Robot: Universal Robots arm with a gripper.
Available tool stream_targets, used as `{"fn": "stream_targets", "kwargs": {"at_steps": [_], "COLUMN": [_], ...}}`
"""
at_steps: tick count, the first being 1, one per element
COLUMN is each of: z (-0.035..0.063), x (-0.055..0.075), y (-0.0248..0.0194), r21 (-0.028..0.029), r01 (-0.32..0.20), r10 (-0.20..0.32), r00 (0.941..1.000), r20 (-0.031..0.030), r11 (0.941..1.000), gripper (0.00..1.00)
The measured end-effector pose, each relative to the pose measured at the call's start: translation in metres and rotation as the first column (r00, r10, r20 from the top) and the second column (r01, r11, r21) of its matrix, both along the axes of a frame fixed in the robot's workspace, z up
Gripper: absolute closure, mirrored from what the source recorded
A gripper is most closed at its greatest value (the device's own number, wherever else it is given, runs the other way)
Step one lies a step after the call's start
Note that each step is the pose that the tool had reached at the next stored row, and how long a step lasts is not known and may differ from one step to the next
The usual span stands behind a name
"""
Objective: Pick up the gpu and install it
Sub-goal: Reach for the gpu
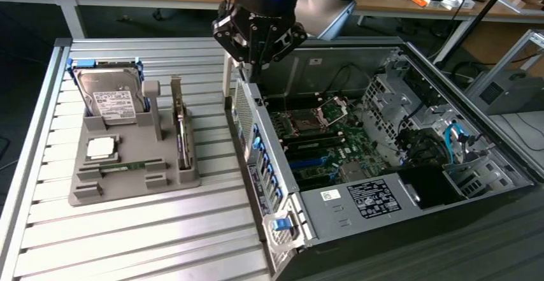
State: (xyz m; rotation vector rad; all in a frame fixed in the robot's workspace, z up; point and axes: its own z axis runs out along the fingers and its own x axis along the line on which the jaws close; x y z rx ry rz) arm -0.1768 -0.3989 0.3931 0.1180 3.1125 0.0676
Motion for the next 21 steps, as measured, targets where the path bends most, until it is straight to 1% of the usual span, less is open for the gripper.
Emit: {"fn": "stream_targets", "kwargs": {"at_steps": [21], "z": [-0.0001], "x": [-0.0071], "y": [0.0000], "r21": [0.0001], "r01": [0.000], "r10": [0.000], "r00": [1.0000], "r20": [0.0000], "r11": [1.0000], "gripper": [0.89]}}
